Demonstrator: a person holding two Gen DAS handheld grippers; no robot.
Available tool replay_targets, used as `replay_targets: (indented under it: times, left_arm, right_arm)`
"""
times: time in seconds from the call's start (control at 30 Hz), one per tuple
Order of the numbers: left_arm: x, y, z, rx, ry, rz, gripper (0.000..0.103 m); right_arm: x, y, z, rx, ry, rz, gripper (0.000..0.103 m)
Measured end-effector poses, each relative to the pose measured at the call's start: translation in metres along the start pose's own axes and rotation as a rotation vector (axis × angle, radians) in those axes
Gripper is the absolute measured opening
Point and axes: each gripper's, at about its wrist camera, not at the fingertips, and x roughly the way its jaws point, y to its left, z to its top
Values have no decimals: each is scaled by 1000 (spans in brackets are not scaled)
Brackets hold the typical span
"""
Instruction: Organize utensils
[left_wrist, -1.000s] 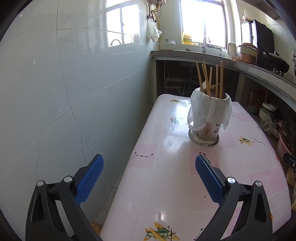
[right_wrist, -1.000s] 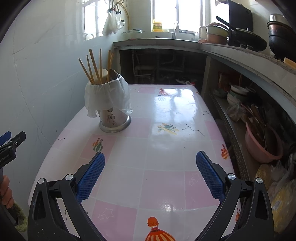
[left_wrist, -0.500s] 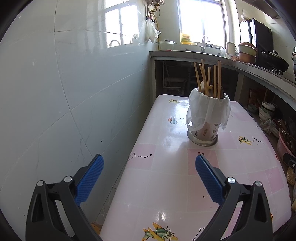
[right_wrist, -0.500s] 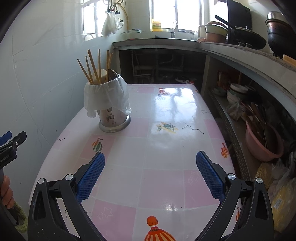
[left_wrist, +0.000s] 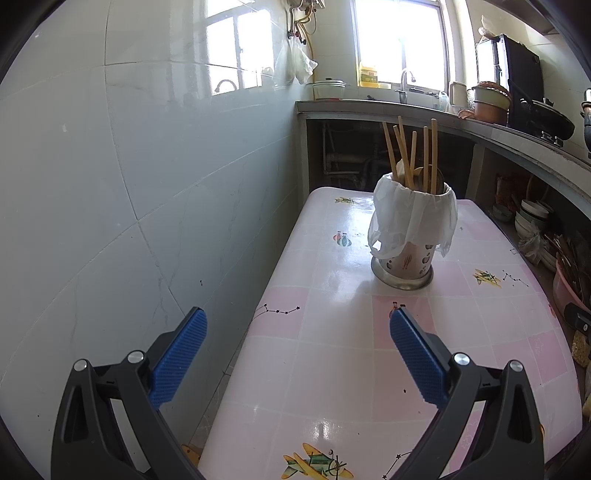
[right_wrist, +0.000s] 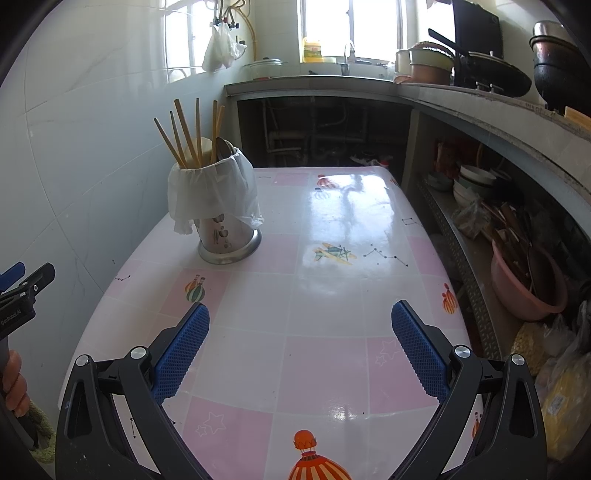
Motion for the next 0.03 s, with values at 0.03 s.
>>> replay_targets:
  times: [0.03]
  left_arm:
    - [0,0,0,0,0,-1,97]
  right_arm:
    - [0,0,0,0,-1,1,95]
